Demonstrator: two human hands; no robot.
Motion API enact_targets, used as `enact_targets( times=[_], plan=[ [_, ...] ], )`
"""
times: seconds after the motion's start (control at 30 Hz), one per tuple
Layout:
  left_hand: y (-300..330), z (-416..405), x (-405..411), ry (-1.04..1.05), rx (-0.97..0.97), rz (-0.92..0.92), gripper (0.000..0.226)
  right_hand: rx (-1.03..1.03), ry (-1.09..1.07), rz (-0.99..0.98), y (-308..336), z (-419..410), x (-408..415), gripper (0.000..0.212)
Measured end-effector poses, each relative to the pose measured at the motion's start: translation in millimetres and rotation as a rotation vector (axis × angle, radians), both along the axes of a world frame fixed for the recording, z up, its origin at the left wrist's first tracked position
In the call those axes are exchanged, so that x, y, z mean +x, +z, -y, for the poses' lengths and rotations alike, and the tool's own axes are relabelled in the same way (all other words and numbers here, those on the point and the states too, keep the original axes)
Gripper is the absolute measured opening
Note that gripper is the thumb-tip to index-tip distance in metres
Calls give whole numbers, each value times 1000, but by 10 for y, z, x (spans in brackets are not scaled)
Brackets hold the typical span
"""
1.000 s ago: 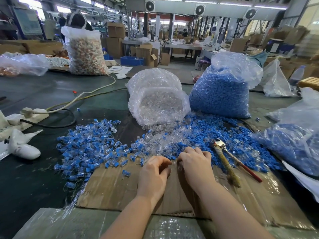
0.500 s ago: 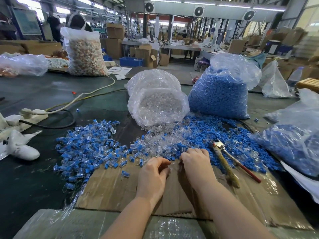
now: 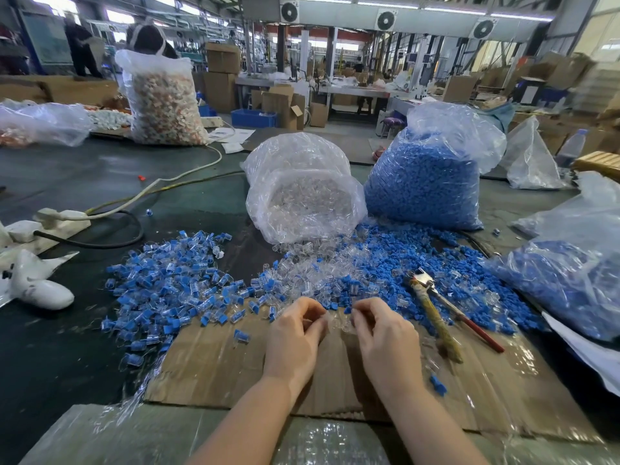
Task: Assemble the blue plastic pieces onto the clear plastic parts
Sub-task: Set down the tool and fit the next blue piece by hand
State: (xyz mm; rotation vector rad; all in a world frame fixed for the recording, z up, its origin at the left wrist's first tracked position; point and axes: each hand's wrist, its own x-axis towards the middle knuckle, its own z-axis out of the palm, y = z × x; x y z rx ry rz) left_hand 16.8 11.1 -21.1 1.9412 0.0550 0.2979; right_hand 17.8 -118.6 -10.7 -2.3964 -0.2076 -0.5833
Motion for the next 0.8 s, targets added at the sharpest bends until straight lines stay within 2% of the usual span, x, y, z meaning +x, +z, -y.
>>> enact_targets(
  times=[0.2,0.37,0.8],
  plan=[
    [50,17,59,22,-246,-93,23,41,-13,34,-83,-38,-59,4],
    [24,46,26,-3,-200,-69,24,78,-26,51,-92,-33,-67,6],
    [41,17,-29,-45,-413,-103,17,-80,-23,79,-102,-65,-111,16]
  ],
)
